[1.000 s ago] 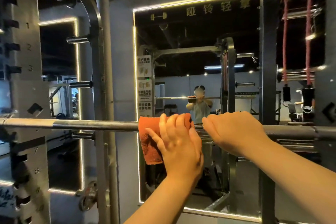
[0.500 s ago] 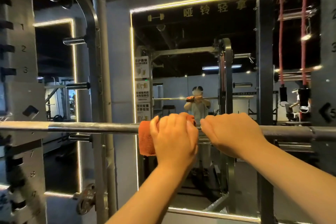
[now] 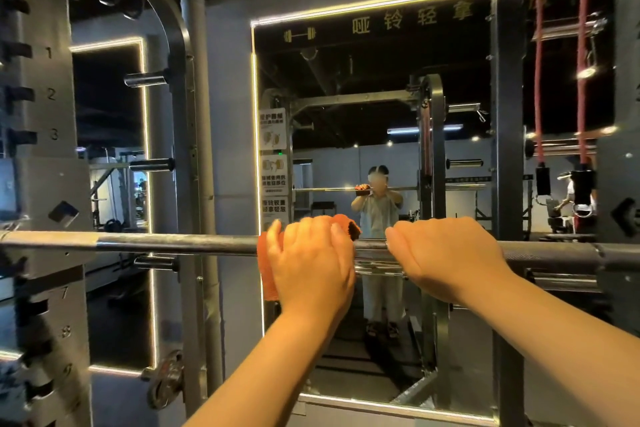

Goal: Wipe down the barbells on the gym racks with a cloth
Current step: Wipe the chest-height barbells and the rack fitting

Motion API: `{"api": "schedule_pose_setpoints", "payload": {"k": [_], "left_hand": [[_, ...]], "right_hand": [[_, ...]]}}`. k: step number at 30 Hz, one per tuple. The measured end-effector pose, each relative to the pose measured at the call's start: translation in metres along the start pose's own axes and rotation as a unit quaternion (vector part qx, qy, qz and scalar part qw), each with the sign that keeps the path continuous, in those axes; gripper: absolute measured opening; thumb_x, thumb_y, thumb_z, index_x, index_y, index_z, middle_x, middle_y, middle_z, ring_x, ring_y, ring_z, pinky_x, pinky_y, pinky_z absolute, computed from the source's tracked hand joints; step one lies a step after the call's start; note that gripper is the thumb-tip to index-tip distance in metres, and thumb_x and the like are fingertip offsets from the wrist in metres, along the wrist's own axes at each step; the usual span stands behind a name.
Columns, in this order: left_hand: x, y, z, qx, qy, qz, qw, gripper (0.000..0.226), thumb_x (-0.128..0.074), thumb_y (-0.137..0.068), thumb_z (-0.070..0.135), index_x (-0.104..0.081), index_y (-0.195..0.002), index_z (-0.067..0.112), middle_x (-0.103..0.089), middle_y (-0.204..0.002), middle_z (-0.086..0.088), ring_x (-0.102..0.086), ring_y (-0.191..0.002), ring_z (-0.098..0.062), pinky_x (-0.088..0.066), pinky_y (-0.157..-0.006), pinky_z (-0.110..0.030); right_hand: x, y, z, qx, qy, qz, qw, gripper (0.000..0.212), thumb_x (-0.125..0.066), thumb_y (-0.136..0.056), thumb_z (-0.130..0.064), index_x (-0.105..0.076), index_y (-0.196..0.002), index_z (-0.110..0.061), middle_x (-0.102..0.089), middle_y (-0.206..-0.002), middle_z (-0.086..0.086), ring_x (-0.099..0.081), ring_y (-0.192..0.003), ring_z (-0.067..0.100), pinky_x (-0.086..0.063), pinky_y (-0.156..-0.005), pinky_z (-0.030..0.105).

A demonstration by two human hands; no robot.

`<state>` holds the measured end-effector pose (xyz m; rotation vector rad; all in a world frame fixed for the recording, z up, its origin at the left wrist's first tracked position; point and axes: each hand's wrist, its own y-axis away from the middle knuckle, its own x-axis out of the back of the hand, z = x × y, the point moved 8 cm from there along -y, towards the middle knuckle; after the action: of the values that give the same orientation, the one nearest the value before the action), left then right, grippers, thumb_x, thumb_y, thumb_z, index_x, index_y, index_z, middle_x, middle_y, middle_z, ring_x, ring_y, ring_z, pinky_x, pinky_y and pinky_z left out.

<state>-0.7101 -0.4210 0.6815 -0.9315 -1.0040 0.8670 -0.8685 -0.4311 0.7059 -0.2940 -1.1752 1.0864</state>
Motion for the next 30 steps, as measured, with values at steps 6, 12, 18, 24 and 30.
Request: {"api": "schedule_pose_setpoints", "payload": {"k": [6, 12, 18, 24, 30], "left_hand": [[-0.006, 0.012, 0.016, -0.109, -0.015, -0.052, 0.993, 0.035, -0.031, -0.103, 0.043, -0.061, -0.114, 0.028, -0.065, -0.106, 0.009, -0.059, -0.105, -0.017, -0.037, -0.111, -0.045], [0.001, -0.005, -0.002, -0.041, -0.043, -0.067, 0.996, 0.046, -0.013, -0.105, 0.046, -0.054, -0.089, 0.031, -0.055, -0.083, 0.014, -0.053, -0.081, -0.013, -0.041, -0.099, -0.042], [-0.009, 0.007, 0.026, -0.05, -0.006, -0.048, 0.998, 0.044, -0.019, -0.103, 0.045, -0.059, -0.097, 0.027, -0.061, -0.094, 0.009, -0.058, -0.094, -0.015, -0.036, -0.11, -0.05], [0.001, 0.006, 0.003, -0.138, -0.028, -0.054, 0.989, 0.037, -0.028, -0.107, 0.045, -0.061, -0.113, 0.03, -0.065, -0.102, 0.013, -0.06, -0.097, -0.012, -0.044, -0.1, -0.041], [0.006, 0.0, -0.027, -0.114, -0.041, -0.042, 0.992, 0.031, -0.035, -0.107, 0.044, -0.061, -0.114, 0.03, -0.064, -0.1, 0.013, -0.06, -0.097, -0.013, -0.041, -0.103, -0.041]], "right_hand": [[0.003, 0.001, 0.0, -0.006, -0.002, 0.006, 1.0, 0.055, 0.01, -0.092, -0.046, -0.042, -0.084, -0.029, -0.048, -0.068, -0.004, -0.049, -0.058, 0.01, -0.039, -0.054, 0.028], [0.003, 0.002, -0.004, 0.015, 0.007, 0.007, 1.0, 0.04, -0.004, -0.102, -0.04, -0.039, -0.087, -0.026, -0.051, -0.073, -0.004, -0.053, -0.063, 0.013, -0.046, -0.056, 0.029], [0.0, 0.002, -0.004, 0.009, 0.026, -0.002, 1.0, 0.043, -0.003, -0.101, -0.041, -0.041, -0.089, -0.027, -0.05, -0.074, -0.004, -0.052, -0.064, 0.013, -0.034, -0.053, 0.027], [0.0, 0.001, -0.002, 0.016, 0.015, 0.011, 1.0, 0.044, -0.002, -0.101, -0.04, -0.043, -0.09, -0.027, -0.052, -0.075, -0.004, -0.053, -0.064, 0.012, -0.039, -0.053, 0.026], [-0.002, 0.003, -0.001, 0.014, -0.001, 0.015, 1.0, 0.058, 0.014, -0.089, -0.045, -0.042, -0.089, -0.028, -0.049, -0.071, -0.006, -0.049, -0.059, 0.009, -0.041, -0.053, 0.024]]}}
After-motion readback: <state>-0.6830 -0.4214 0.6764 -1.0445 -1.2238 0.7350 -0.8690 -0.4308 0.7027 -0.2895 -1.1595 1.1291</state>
